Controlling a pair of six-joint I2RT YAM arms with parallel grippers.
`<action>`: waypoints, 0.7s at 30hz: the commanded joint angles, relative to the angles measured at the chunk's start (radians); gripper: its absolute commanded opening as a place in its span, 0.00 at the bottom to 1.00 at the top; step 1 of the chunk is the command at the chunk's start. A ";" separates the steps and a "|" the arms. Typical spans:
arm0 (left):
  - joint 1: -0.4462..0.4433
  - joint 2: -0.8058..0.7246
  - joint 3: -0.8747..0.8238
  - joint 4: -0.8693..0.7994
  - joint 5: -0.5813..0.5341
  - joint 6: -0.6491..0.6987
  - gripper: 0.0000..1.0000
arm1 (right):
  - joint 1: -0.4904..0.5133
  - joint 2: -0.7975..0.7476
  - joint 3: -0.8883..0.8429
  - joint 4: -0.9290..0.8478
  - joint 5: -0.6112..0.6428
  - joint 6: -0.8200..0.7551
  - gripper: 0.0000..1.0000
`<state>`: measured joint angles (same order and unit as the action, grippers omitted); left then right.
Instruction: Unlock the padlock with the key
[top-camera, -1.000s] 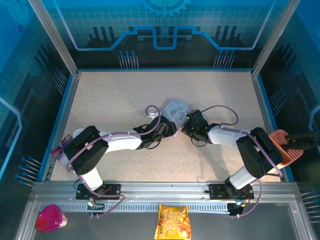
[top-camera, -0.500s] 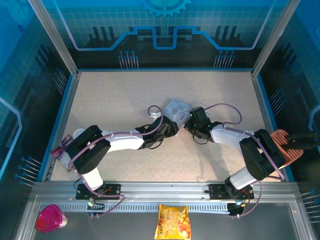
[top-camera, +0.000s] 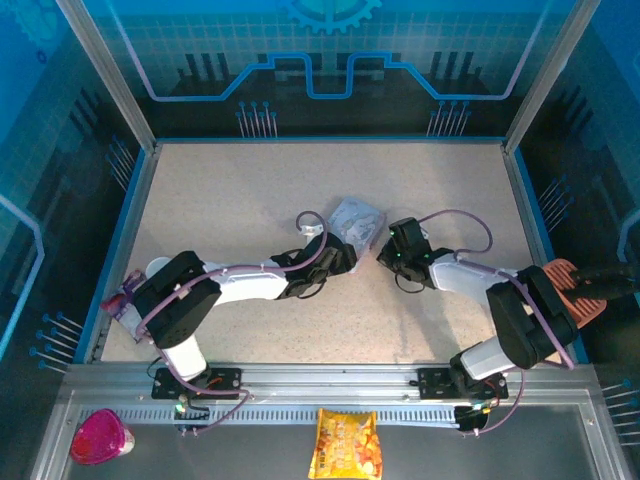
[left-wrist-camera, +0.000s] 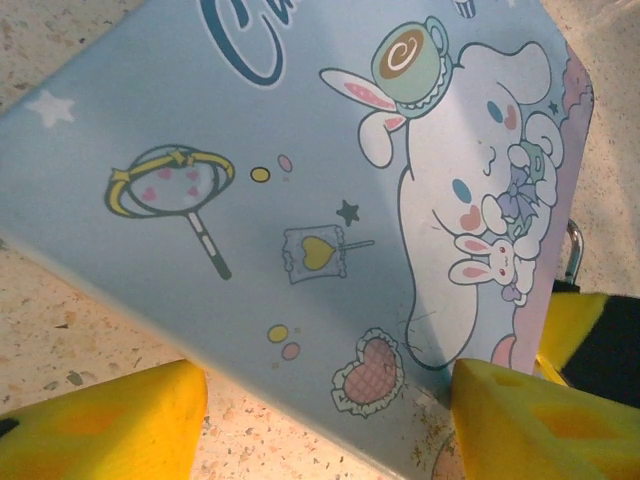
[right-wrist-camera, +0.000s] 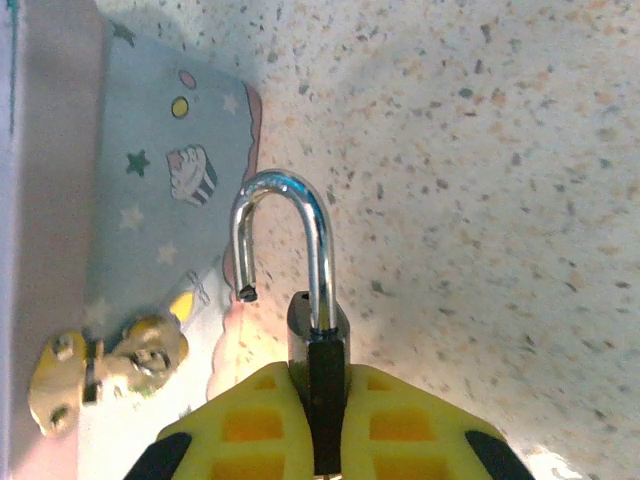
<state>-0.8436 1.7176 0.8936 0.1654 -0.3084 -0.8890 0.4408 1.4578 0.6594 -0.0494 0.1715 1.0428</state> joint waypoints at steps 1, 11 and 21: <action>0.006 -0.036 -0.031 -0.124 0.081 0.128 0.69 | -0.019 -0.078 -0.031 -0.047 -0.035 -0.123 0.00; 0.033 -0.362 -0.215 -0.083 0.048 0.354 0.81 | 0.037 -0.246 -0.131 -0.198 -0.227 -0.332 0.00; 0.129 -0.786 -0.510 -0.103 -0.004 0.457 0.85 | 0.131 -0.375 -0.180 -0.326 -0.207 -0.372 0.00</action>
<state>-0.7353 1.0172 0.4213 0.0818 -0.2790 -0.4980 0.5568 1.0988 0.5064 -0.3199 -0.0204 0.6975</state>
